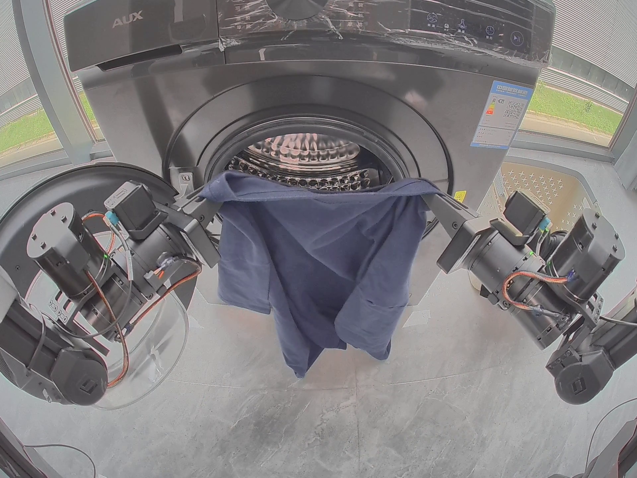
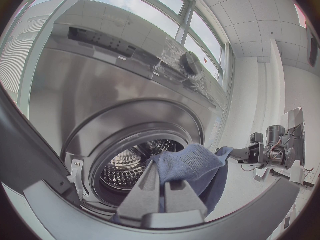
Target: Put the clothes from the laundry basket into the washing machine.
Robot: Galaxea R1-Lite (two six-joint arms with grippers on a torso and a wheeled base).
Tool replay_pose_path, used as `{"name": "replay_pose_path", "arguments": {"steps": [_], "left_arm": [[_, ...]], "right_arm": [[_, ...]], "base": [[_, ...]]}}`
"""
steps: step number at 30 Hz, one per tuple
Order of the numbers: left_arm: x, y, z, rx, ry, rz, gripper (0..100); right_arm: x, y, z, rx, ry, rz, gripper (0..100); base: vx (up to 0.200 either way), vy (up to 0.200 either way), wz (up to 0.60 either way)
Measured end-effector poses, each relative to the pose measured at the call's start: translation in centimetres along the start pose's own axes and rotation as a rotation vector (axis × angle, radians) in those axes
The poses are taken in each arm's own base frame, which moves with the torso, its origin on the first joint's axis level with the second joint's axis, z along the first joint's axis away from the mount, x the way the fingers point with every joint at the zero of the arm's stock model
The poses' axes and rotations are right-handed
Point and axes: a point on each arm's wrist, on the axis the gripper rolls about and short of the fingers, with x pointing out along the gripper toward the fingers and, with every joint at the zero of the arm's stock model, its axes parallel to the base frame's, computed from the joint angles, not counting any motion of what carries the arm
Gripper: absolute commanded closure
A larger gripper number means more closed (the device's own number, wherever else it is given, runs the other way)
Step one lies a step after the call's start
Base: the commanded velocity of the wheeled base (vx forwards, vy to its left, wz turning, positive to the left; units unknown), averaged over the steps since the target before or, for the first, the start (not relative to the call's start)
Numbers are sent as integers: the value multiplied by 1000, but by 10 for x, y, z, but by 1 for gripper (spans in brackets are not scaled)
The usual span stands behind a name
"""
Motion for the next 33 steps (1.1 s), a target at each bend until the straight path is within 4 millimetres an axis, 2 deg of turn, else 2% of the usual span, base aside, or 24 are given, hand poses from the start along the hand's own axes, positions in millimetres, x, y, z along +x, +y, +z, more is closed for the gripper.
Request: {"name": "replay_pose_path", "arguments": {"steps": [12, 26, 33], "left_arm": [[-3, -5, 23, 6, -48, -7, 100], [-4, -9, 24, 5, -48, -19, 100], [-2, -34, 19, -31, -24, -112, 100]], "right_arm": [[8, 1, 11, -2, -64, -25, 100], [11, 4, 28, -2, -118, -18, 100], [2, 6, 15, 2, -54, -9, 100]], "base": [[0, 0, 0], [0, 0, 0], [0, 0, 0]]}}
